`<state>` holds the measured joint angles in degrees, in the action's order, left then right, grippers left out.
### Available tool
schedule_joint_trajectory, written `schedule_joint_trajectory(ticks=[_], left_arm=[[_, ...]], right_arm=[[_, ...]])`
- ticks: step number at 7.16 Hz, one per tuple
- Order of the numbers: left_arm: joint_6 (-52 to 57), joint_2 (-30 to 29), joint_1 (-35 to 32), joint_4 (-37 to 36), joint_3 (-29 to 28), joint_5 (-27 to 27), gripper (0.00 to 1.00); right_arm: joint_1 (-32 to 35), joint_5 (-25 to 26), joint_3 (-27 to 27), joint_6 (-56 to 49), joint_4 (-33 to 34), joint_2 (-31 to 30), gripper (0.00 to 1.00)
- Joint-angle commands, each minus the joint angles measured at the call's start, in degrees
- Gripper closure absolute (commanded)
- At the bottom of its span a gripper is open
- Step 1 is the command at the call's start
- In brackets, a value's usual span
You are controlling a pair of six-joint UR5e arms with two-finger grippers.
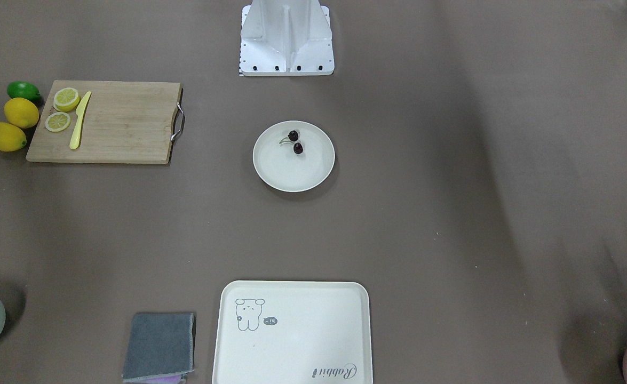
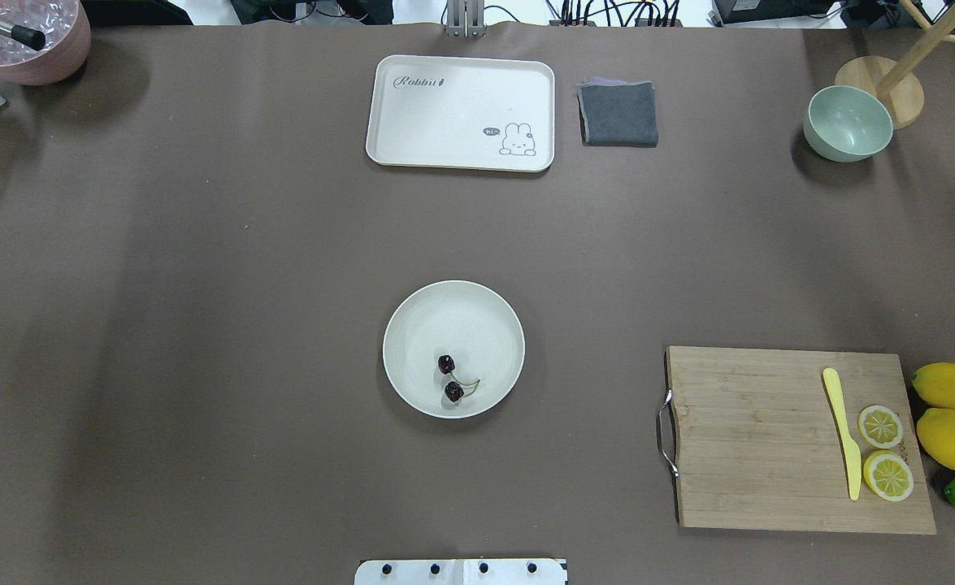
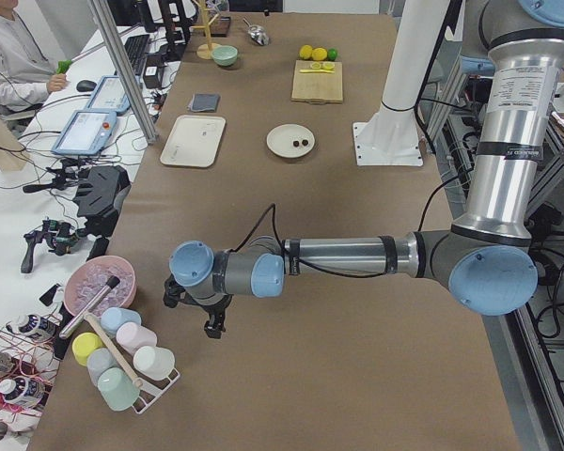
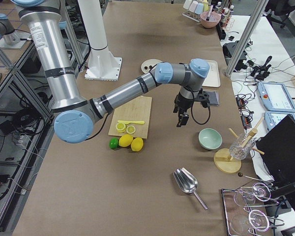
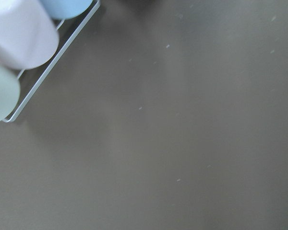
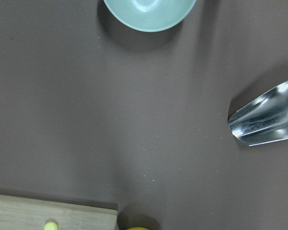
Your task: Place red cherry on plate
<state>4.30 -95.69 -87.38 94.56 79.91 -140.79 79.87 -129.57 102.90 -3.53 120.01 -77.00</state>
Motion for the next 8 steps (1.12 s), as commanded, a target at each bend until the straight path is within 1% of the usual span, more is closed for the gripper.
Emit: schedule_joint_trajectory(ticks=[1, 2, 3, 4, 5, 6, 7, 8], left_arm=[[1.5, 3.0, -0.2, 0.3, 0.1, 0.0, 0.02], [2.5, 4.1, -0.9, 1.2, 0.2, 0.0, 0.02], [3.1, 4.1, -2.4, 1.3, 0.1, 0.0, 0.02], [3.1, 4.2, -2.4, 1.2, -0.2, 0.0, 0.02], [3.5, 5.5, -2.5, 1.7, 0.2, -0.1, 0.02], [5.3, 5.9, -3.1, 1.6, 0.4, 0.0, 0.02], [6.5, 6.1, -3.9, 1.6, 1.1, 0.0, 0.02], [7.4, 7.8, -4.9, 1.6, 2.9, 0.1, 0.02]], right_arm=[[7.6, -2.4, -2.5, -13.7, 0.0, -6.5, 0.00], [11.4, -3.3, -3.4, -18.5, -2.8, -10.3, 0.00], [13.2, -5.8, -4.1, -19.9, -10.7, -15.9, 0.00], [14.7, -8.0, -6.9, -20.0, -17.7, -18.8, 0.00], [16.1, -9.5, -12.2, -20.5, -26.1, -19.6, 0.00], [16.5, -10.0, -14.1, -19.6, -30.8, -19.1, 0.00], [17.0, -10.9, -12.2, -16.6, -31.1, -19.1, 0.00], [17.2, -10.6, -9.2, -12.6, -30.8, -19.2, 0.00]])
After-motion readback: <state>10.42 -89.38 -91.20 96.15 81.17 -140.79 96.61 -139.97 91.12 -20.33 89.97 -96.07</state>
